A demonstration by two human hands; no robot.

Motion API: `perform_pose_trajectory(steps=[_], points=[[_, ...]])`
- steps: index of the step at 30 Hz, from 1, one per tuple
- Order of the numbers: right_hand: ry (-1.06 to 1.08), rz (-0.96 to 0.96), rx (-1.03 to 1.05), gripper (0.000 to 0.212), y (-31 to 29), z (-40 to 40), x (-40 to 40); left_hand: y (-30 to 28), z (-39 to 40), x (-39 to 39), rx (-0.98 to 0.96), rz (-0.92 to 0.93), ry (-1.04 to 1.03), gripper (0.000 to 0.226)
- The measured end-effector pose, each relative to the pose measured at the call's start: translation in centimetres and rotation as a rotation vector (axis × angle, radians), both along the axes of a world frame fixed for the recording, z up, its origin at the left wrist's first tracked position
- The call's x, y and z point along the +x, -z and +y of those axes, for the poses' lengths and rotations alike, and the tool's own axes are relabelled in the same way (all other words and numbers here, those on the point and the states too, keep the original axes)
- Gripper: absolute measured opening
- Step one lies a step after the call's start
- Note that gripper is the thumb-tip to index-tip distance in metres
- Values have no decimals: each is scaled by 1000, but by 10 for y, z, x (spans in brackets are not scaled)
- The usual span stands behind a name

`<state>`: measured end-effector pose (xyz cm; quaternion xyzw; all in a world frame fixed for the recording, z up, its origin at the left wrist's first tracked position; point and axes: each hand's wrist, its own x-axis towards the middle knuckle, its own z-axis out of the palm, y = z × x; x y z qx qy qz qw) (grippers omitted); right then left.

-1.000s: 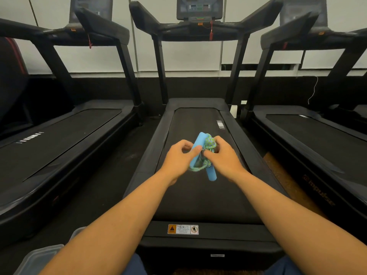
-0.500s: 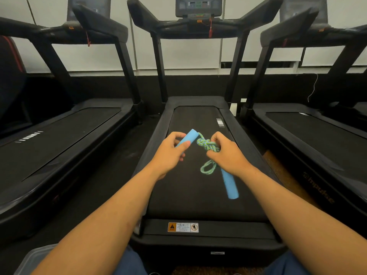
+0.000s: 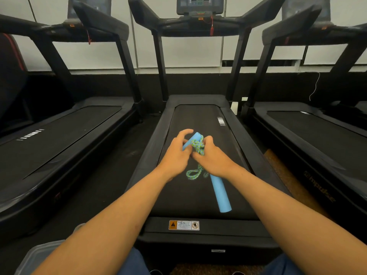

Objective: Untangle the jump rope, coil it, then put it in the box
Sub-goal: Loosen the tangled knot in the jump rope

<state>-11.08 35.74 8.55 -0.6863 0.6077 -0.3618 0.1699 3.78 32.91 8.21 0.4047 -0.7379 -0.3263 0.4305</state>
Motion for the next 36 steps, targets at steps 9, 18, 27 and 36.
perform_pose_trajectory(steps=[9,18,27,36], points=[[-199,-85,234,43,-7,3,-22,1,5,5,-131,-77,0,14],[-254,-550,214,22,-4,4,-32,4,7,-5,-116,-169,-44,9],[-124,-961,330,44,-3,1,-32,12,4,-7,-278,-216,105,11],[-170,-1229,398,25,-14,3,-29,11,15,-18,-487,-292,-83,7]])
